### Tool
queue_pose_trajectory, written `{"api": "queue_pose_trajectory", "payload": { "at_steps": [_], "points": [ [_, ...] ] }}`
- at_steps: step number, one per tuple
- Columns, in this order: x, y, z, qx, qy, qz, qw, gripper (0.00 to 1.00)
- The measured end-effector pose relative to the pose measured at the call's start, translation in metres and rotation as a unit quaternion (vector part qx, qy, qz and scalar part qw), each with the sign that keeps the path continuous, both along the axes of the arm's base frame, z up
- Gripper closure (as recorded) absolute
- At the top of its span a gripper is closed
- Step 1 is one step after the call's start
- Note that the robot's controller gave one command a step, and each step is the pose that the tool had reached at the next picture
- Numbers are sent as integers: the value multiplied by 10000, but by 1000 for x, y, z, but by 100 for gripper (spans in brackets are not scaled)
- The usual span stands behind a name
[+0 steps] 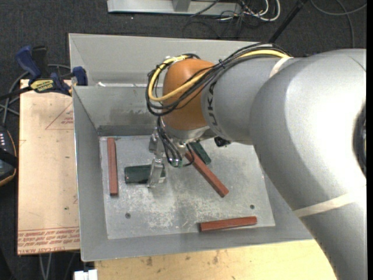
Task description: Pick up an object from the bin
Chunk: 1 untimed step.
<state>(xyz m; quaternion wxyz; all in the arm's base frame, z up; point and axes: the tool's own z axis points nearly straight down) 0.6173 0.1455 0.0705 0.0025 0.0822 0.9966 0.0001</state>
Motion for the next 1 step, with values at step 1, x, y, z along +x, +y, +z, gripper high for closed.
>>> {"api": "queue_pose_trajectory", "payload": {
  "at_steps": [1],
  "points": [
    [-1,3,0,8,11,19,10000,100]
  ]
}}
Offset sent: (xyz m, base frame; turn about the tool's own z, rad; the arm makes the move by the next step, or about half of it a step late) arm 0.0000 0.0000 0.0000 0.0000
